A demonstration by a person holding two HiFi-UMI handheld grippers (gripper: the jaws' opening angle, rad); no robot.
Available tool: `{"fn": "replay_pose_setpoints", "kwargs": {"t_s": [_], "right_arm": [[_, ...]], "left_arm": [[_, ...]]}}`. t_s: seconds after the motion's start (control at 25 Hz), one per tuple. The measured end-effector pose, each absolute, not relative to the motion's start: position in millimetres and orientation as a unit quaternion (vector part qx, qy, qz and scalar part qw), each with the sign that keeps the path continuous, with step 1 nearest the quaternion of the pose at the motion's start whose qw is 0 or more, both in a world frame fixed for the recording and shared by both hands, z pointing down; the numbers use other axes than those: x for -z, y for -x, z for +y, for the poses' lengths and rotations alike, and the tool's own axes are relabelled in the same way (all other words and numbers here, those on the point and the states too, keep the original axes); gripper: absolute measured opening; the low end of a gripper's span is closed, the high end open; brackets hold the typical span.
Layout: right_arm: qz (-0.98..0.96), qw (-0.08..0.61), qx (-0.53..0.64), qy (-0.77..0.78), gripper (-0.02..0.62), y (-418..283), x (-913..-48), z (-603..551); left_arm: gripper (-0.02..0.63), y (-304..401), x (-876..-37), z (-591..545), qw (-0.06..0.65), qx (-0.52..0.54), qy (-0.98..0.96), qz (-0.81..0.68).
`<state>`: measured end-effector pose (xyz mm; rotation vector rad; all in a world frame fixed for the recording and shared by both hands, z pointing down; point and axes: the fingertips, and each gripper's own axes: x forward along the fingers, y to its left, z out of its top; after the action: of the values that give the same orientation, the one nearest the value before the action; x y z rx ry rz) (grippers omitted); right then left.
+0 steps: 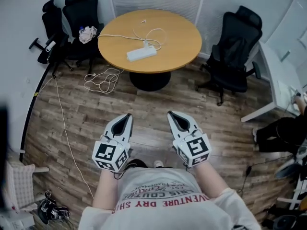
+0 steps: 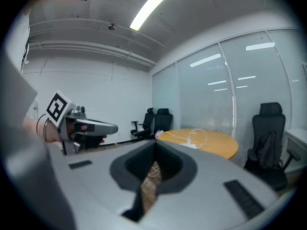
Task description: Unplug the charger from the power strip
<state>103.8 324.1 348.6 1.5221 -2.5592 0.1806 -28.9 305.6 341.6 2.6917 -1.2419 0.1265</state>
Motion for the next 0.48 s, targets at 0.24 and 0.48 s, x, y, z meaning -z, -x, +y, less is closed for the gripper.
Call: {"fn": "replay_pose_setpoints", "kwargs": {"t_s": [0.24, 0.48], "right_arm": [[-0.851, 0.076, -0.081, -0.512, 0.025, -121.4, -358.6, 277.2], [-0.833, 0.079, -0.079, -0.541, 0.025, -121.6, -370.3, 199.2]], "left_arm": [[0.029, 3.6, -343.1, 260.6, 0.081, -0.046, -0.911, -0.402], [0.029, 7.6, -361.3, 177.9, 0.082, -0.049, -0.917, -0.387]]}}
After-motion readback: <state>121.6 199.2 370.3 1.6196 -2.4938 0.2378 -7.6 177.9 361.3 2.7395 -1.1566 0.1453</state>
